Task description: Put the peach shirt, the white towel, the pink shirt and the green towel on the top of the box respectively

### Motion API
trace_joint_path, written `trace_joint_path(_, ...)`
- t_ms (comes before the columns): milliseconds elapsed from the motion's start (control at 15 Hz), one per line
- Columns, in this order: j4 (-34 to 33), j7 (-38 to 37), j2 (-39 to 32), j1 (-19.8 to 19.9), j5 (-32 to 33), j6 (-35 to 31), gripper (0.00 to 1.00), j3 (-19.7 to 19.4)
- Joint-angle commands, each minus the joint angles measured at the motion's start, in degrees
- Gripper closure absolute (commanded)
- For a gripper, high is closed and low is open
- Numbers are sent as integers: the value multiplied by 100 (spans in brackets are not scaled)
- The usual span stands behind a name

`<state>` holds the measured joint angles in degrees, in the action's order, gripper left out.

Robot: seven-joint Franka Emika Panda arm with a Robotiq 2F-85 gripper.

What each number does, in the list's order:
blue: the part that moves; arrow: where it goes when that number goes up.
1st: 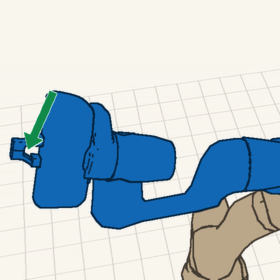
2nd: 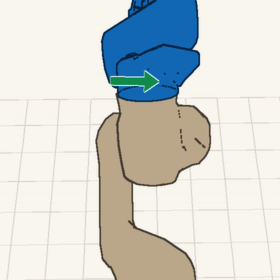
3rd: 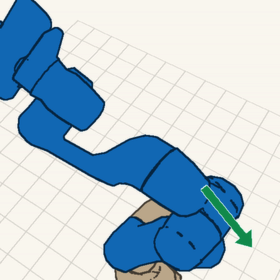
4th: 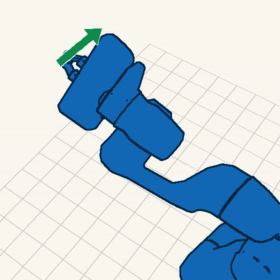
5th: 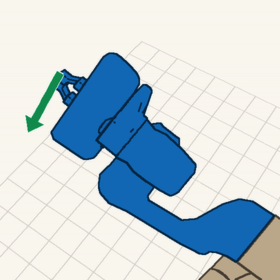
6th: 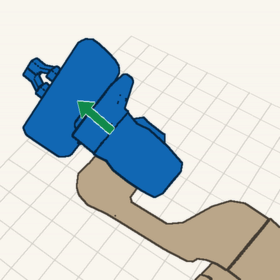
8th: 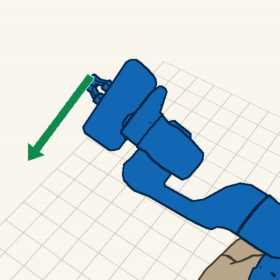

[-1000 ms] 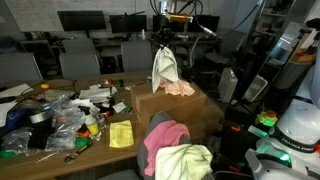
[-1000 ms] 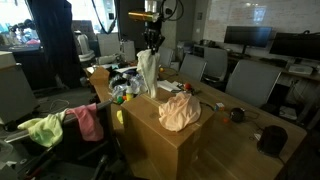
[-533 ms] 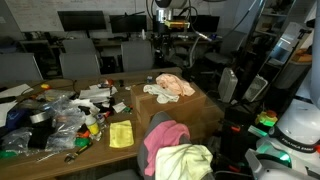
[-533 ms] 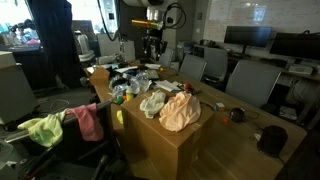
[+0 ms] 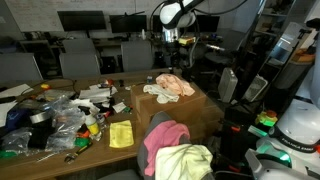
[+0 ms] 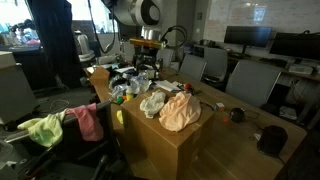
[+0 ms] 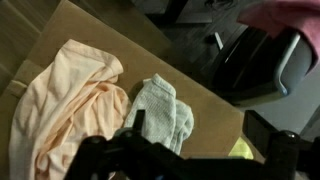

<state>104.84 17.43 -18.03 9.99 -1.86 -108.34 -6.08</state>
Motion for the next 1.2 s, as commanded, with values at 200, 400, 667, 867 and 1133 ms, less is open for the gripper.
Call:
trace_joint_path(200, 2250, 620, 1184, -407, 812, -729, 0, 367)
trace_joint_path(400, 2899, 506, 1380, -747, 1112, -1083, 0, 643)
trace_joint_path(667, 3328, 456, 1451, -1155, 872, -1514, 0, 1027)
trace_joint_path(867, 3276, 465, 1305, -1346, 551, -1629, 0, 1228)
trace_joint_path(1133, 3060, 447, 1103, -1416, -136, -1768, 0, 1325)
